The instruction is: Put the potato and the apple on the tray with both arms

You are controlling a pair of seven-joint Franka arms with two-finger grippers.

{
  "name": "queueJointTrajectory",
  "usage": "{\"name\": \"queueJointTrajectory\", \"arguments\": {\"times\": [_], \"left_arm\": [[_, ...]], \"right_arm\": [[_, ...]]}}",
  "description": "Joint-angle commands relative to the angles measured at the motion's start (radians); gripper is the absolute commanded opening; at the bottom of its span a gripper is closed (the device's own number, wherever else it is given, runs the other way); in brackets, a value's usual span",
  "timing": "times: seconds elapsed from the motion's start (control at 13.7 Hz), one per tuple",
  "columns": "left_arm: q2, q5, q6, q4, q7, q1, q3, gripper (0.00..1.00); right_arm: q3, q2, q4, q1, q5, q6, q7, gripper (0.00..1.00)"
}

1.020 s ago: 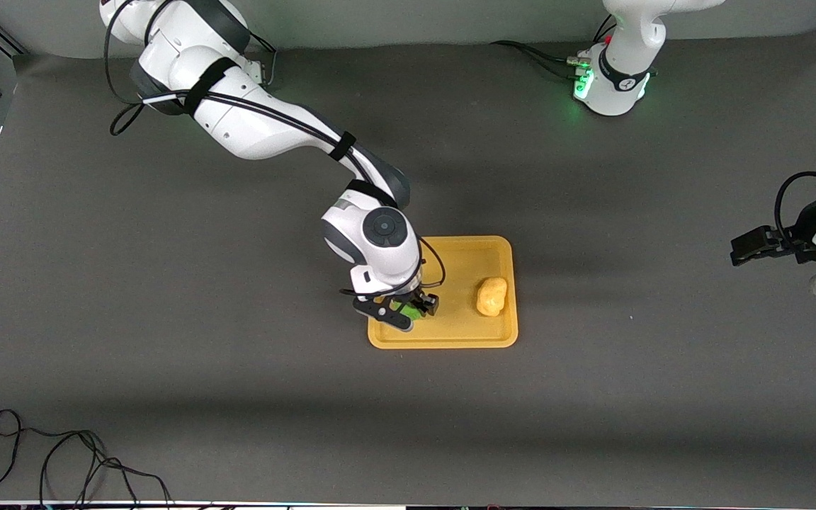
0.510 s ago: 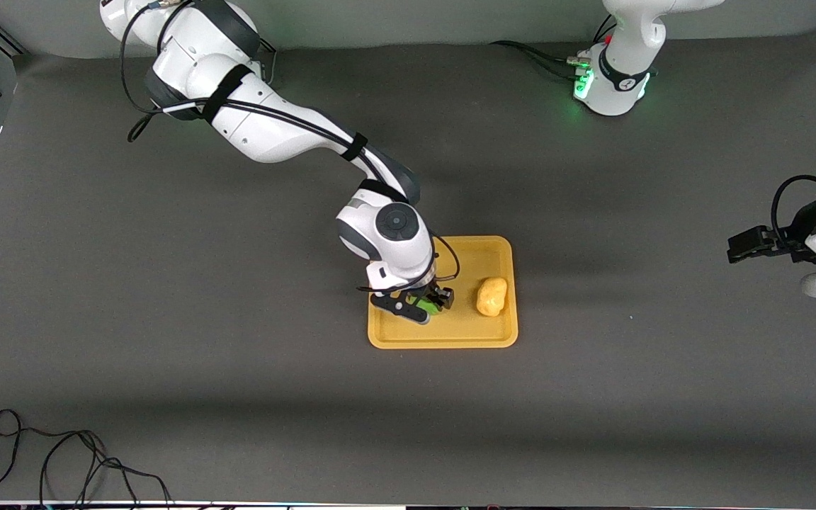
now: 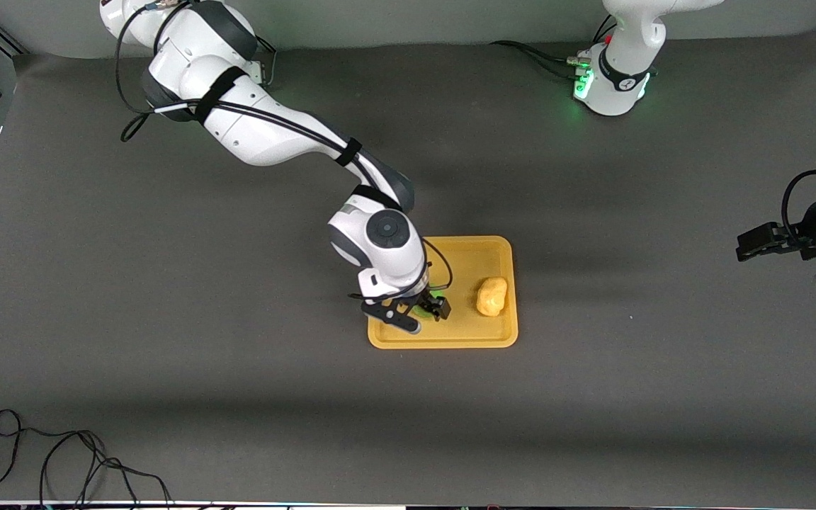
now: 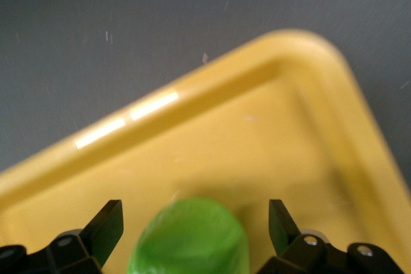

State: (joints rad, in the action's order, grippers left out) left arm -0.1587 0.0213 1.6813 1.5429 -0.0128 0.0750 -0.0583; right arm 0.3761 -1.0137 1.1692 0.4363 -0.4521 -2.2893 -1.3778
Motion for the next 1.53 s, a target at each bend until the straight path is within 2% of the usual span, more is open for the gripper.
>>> {"name": "queueJointTrajectory", "arguments": {"times": [0.0,0.15,0.22,0.36,0.58,0.73,0.8,0.95,1.02,1.09,1.17,1.31,1.46], "left_arm": [[0.024,-0.009,0.008,0.023,-0.018,0.006,-0.005,1.00],[0.025,-0.009,0.011,0.022,-0.018,0.008,-0.005,1.00],[0.025,-0.009,0.011,0.022,-0.018,0.008,-0.005,1.00],[0.025,-0.009,0.011,0.022,-0.018,0.008,-0.005,1.00],[0.025,-0.009,0.011,0.022,-0.018,0.008,-0.005,1.00],[0.025,-0.009,0.011,0.020,-0.018,0.008,-0.005,1.00],[0.025,-0.009,0.011,0.020,-0.018,0.008,-0.005,1.00],[0.025,-0.009,0.011,0.020,-0.018,0.008,-0.003,1.00],[0.025,-0.009,0.011,0.020,-0.018,0.008,-0.003,1.00],[0.025,-0.009,0.012,0.022,-0.018,0.008,-0.003,1.00],[0.025,-0.009,0.011,0.022,-0.018,0.008,-0.003,1.00],[0.025,-0.009,0.012,0.022,-0.018,0.008,-0.003,1.00],[0.025,-0.009,0.012,0.020,-0.018,0.008,-0.005,1.00]], "right_arm": [[0.111,0.139,0.013,-0.118,-0.011,0.177,0.064,1.00],[0.345,0.185,0.061,-0.346,-0.019,0.270,0.109,1.00],[0.404,0.207,0.075,-0.422,-0.020,0.304,0.140,1.00],[0.399,0.285,0.075,-0.471,-0.020,0.458,0.215,1.00],[0.374,0.395,0.076,-0.534,-0.020,0.563,0.349,1.00],[0.261,0.478,0.078,-0.525,0.001,0.617,0.539,1.00],[0.206,0.515,0.076,-0.519,0.045,0.640,0.628,1.00],[0.025,0.602,0.082,-0.481,0.206,0.666,0.770,1.00],[-0.076,0.656,0.119,-0.456,0.280,0.675,0.858,1.00],[-0.147,0.732,0.203,-0.449,0.323,0.656,0.923,1.00],[-0.182,0.806,0.293,-0.452,0.338,0.602,0.933,1.00],[-0.198,0.921,0.424,-0.455,0.340,0.561,0.934,1.00],[-0.218,0.963,0.452,-0.450,0.342,0.579,0.947,1.00]]}}
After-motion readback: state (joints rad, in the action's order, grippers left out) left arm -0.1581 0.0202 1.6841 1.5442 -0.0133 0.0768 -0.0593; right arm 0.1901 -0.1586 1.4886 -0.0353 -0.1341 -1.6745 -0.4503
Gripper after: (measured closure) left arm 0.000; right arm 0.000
